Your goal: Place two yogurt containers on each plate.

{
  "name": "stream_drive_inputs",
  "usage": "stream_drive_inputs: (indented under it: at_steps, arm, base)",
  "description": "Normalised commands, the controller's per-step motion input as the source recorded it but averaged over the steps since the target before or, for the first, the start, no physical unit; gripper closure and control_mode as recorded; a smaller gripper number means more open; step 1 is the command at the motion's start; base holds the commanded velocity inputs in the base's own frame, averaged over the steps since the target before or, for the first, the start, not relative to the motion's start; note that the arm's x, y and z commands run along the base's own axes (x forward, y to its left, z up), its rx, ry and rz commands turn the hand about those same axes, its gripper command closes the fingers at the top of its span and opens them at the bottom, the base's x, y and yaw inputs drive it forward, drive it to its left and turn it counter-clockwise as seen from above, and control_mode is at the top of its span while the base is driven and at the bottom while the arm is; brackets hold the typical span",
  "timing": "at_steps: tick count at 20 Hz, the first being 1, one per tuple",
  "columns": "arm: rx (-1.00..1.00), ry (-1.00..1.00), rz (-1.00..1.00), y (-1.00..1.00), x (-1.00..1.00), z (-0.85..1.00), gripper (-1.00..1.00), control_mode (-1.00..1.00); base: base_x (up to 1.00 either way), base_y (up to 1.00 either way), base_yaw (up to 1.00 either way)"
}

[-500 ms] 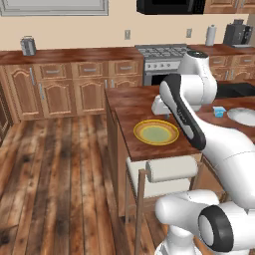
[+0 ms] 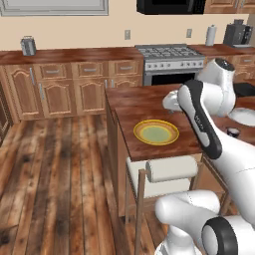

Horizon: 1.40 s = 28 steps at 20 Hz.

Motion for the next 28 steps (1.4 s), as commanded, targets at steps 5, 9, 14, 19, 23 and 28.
stream_drive_inputs:
  at_steps: [5,9,14,19,23,28]
  arm:
    - [0.25,-0.05,-0.27,-0.55,0.0,-0.1,-1.0,-1.0]
    - [0.05,0.0,-0.29,-0.35,0.03,-0.03,-1.0,-1.0]
    - [-0.16,0.17,-0.12,-0.45,0.26,0.1,-1.0,-1.0]
    - [-0.24,0.25,-0.07,-0.45,0.25,0.02,-1.0,-1.0]
    - [-0.04,0.25,-0.05,-0.38,0.14,0.0,-1.0,-1.0]
    - [0.0,0.23,-0.01,-0.5,0.03,-0.09,-1.0,-1.0]
  base:
    - [0.0,0.0,0.0]
    - [0.0,0.0,0.0]
    - [0.0,0.0,0.0]
    - [0.0,0.0,0.0]
    - [0.0,0.0,0.0]
    - [0.0,0.0,0.0]
